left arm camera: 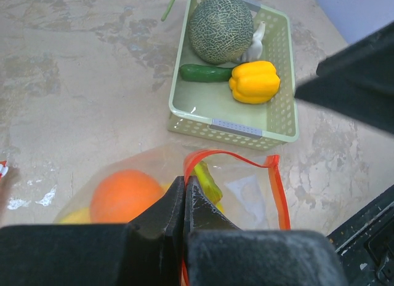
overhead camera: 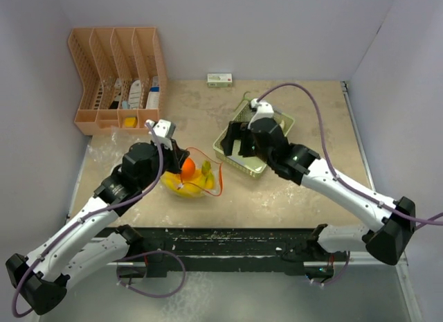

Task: Place the food in the zip-top bag and seal the zipper
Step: Pick up the fake fruit from the bin.

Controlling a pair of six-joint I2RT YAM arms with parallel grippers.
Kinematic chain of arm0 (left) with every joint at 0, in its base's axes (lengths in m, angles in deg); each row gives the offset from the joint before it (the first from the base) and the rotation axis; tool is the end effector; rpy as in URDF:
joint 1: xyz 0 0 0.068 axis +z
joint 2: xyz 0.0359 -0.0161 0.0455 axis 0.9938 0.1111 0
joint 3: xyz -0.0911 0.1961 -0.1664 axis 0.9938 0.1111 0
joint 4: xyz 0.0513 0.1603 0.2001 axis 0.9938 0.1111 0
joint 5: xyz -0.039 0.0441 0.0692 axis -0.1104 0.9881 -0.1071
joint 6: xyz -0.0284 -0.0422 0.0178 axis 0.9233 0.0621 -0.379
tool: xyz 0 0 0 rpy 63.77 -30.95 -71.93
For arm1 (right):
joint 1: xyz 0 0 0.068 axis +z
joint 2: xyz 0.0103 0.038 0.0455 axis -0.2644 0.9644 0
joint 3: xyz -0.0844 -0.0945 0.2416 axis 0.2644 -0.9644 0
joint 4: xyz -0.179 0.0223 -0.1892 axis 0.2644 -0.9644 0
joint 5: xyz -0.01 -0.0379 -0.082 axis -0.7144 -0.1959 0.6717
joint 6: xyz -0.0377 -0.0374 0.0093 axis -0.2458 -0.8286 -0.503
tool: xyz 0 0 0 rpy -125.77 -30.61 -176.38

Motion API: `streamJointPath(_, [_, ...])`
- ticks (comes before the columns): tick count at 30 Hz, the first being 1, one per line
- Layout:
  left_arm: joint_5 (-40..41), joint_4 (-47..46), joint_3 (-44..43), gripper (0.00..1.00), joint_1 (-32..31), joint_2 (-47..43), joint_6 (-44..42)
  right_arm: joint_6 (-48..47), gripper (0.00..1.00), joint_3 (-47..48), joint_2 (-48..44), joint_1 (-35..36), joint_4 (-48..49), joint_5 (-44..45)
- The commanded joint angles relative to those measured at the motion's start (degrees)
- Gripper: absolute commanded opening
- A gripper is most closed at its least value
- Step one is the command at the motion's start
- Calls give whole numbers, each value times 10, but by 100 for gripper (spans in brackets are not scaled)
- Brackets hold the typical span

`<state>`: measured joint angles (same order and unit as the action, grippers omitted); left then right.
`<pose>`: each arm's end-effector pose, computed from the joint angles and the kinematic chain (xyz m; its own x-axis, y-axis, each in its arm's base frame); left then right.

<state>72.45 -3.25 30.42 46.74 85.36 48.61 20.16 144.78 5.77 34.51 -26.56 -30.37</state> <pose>0.1534 -0.1113 0.3248 -0.4053 -0.1524 -0.9014 0.4133 0.8490 -0.3293 0.1949 0.2150 0.3615 -0.4974 0.2631 -0.8266 -0.3294 0.8243 0.4605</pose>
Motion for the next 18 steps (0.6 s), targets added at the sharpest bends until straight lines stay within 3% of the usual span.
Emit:
streamJointPath(1, [-5,-15,-11,0,0,-23,0,16,99,10,26,-105,-78,37])
streamJointPath(6, [-15,-20,-2,0,0,-35,4,-12,99,51,112,-158,-85,73])
streamJointPath(10, [-29,-23,-2,0,0,-40,4,-30,100,94,194,-197,-79,34])
streamJointPath(18, [-37,-31,15,0,0,-51,5,-35,100,106,273,-211,-90,76])
